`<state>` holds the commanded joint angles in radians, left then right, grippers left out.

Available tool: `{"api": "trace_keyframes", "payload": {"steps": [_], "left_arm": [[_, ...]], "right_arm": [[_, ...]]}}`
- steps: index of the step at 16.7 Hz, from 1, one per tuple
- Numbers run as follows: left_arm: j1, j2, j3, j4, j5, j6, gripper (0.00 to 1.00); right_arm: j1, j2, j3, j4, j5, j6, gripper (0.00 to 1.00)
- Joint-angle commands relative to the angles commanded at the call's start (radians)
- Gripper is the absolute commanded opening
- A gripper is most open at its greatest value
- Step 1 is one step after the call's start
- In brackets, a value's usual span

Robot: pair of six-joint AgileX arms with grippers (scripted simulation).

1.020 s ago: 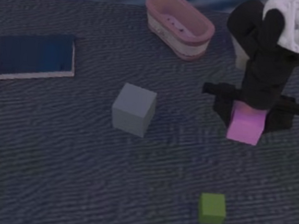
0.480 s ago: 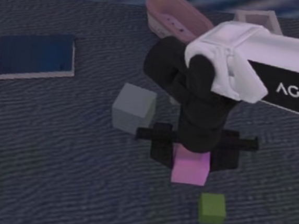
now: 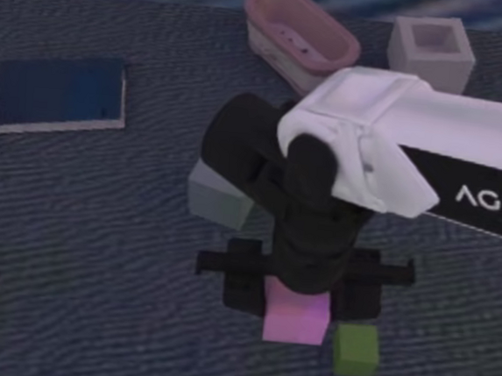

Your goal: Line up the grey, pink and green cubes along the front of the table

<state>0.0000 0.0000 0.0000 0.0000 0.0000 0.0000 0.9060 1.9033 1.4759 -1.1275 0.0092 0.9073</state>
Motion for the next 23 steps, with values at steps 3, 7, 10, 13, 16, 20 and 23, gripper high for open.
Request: {"api": "trace_keyframes", "payload": {"steps": [3,7,10,13,16,20,23], "left_arm": [[0.000,0.000,0.000,0.000,0.000,0.000,1.00],[0.000,0.000,0.000,0.000,0.000,0.000,1.00],[0.000,0.000,0.000,0.000,0.000,0.000,1.00],[0.000,0.000,0.000,0.000,0.000,0.000,1.00],[0.000,0.000,0.000,0.000,0.000,0.000,1.00],[0.000,0.000,0.000,0.000,0.000,0.000,1.00],[0.000,0.000,0.000,0.000,0.000,0.000,1.00]], "right_arm": [[0.000,0.010,-0.029,0.042,-0.002,-0.002,0.00],[0.003,0.058,-0.127,0.194,-0.001,-0.001,0.00],[0.004,0.083,-0.172,0.254,0.002,0.001,0.00],[0.004,0.083,-0.172,0.255,0.002,0.001,0.00],[0.004,0.083,-0.172,0.255,0.002,0.001,0.23],[0.004,0.083,-0.172,0.255,0.002,0.001,0.53],[0.004,0.083,-0.172,0.255,0.002,0.001,0.75]]}}
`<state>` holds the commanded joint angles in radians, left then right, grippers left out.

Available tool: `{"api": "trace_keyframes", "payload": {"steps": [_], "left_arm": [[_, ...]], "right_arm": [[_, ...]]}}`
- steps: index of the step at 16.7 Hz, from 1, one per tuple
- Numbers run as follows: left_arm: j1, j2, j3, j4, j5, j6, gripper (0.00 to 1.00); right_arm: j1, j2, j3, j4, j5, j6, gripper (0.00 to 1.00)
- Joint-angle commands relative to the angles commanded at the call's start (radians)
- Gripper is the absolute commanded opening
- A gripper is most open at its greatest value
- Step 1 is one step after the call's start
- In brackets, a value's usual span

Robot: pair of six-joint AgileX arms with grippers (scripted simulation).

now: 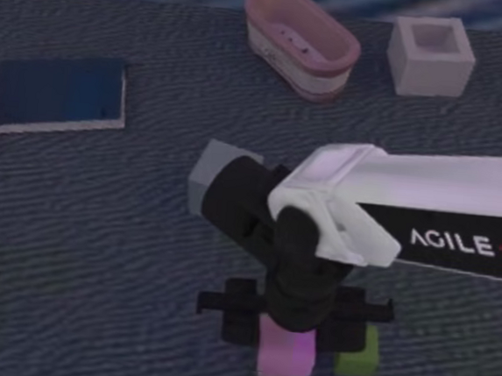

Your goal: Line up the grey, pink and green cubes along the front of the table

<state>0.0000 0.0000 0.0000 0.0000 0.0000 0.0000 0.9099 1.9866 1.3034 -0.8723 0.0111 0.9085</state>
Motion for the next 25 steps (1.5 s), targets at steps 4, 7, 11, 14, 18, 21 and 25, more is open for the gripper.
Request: {"api": "trace_keyframes", "payload": {"steps": [4,7,11,14,18,21,25], "left_arm": [[0.000,0.000,0.000,0.000,0.000,0.000,1.00],[0.000,0.000,0.000,0.000,0.000,0.000,1.00],[0.000,0.000,0.000,0.000,0.000,0.000,1.00],[0.000,0.000,0.000,0.000,0.000,0.000,1.00],[0.000,0.000,0.000,0.000,0.000,0.000,1.00],[0.000,0.000,0.000,0.000,0.000,0.000,1.00],[0.000,0.000,0.000,0.000,0.000,0.000,1.00]], "right_arm": [[0.000,0.000,0.000,0.000,0.000,0.000,1.00],[0.000,0.000,0.000,0.000,0.000,0.000,1.00],[0.000,0.000,0.000,0.000,0.000,0.000,1.00],[0.001,-0.005,0.016,-0.017,-0.001,0.001,1.00],[0.009,-0.048,0.106,-0.159,-0.004,0.000,1.00],[0.010,-0.081,0.164,-0.248,-0.001,0.000,1.00],[0.005,-0.083,0.169,-0.255,-0.001,-0.001,1.00]]}}
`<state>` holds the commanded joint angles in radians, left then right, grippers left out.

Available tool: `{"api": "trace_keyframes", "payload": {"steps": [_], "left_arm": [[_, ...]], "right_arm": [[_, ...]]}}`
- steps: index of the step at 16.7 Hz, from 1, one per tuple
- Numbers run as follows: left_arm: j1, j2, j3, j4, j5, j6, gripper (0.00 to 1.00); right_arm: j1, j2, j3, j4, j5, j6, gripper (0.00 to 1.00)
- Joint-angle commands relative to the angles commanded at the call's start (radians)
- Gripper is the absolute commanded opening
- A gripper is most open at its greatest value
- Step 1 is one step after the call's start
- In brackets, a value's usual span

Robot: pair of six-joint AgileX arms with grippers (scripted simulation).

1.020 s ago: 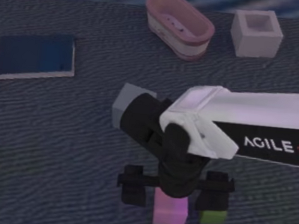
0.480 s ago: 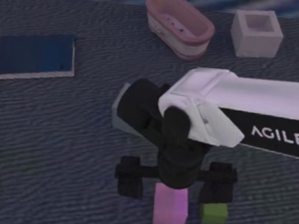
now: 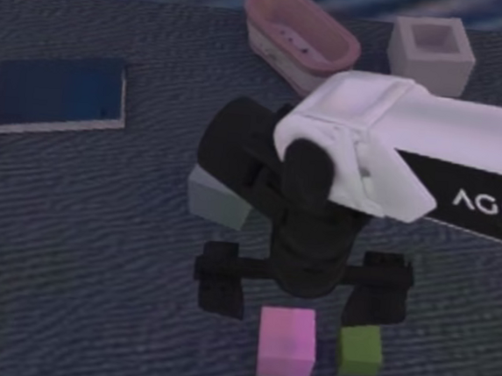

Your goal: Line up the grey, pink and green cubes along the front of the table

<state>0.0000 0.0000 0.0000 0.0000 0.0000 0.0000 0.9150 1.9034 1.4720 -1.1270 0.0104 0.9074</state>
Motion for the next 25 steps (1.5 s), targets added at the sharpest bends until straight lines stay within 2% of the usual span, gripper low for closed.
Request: {"api": "trace_keyframes", "payload": {"steps": [4,8,13,16,20,25], "left_arm": [[-0.008,0.049,0.051,-0.029,-0.004,-0.010,1.00],[-0.046,0.238,0.230,-0.142,-0.011,-0.035,1.00],[-0.134,0.624,0.576,-0.378,-0.012,-0.070,1.00],[-0.199,0.907,0.824,-0.549,-0.010,-0.091,1.00],[-0.292,1.310,1.180,-0.786,-0.005,-0.120,1.00],[-0.402,1.793,1.623,-1.064,0.000,-0.160,1.00]], "right_arm": [[-0.022,-0.043,-0.034,0.021,0.016,-0.024,1.00],[-0.096,-0.214,-0.155,0.104,0.065,-0.109,1.00],[-0.250,-0.591,-0.414,0.279,0.128,-0.283,1.00],[-0.368,-0.869,-0.616,0.410,0.153,-0.408,1.00],[-0.534,-1.228,-0.896,0.592,0.160,-0.573,1.00],[-0.712,-1.564,-1.190,0.814,0.120,-0.743,1.00]]}}
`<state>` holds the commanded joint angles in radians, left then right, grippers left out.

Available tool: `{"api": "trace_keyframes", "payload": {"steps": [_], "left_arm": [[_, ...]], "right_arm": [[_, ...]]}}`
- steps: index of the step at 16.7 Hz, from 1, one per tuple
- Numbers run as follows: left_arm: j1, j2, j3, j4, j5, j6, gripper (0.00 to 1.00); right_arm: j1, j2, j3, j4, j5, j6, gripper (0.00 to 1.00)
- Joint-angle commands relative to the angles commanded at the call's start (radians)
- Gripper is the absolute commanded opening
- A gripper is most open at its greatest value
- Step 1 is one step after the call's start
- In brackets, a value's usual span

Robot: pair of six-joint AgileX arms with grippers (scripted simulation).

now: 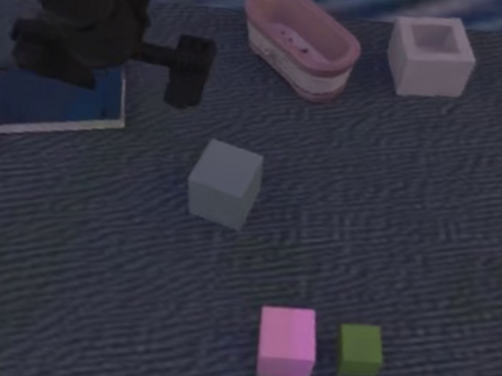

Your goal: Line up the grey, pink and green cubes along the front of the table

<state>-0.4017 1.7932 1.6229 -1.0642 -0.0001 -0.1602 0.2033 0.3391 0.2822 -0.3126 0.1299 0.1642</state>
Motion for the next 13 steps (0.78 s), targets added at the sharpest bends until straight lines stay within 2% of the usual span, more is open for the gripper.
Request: {"api": "trace_keyframes", "payload": {"steps": [4,8,10,13], "left_arm": [[-0.073,0.315,0.303,-0.178,0.003,-0.029,1.00],[-0.123,0.522,0.511,-0.294,0.004,-0.048,1.00],[-0.136,0.573,0.566,-0.323,0.005,-0.053,1.00],[-0.139,0.585,0.578,-0.330,0.005,-0.054,1.00]], "right_arm": [[-0.107,-0.184,-0.164,0.163,-0.058,-0.098,1.00],[-0.173,-0.308,-0.256,0.276,-0.110,-0.150,1.00],[-0.189,-0.334,-0.277,0.306,-0.126,-0.162,1.00],[-0.193,-0.339,-0.282,0.313,-0.130,-0.164,1.00]]}}
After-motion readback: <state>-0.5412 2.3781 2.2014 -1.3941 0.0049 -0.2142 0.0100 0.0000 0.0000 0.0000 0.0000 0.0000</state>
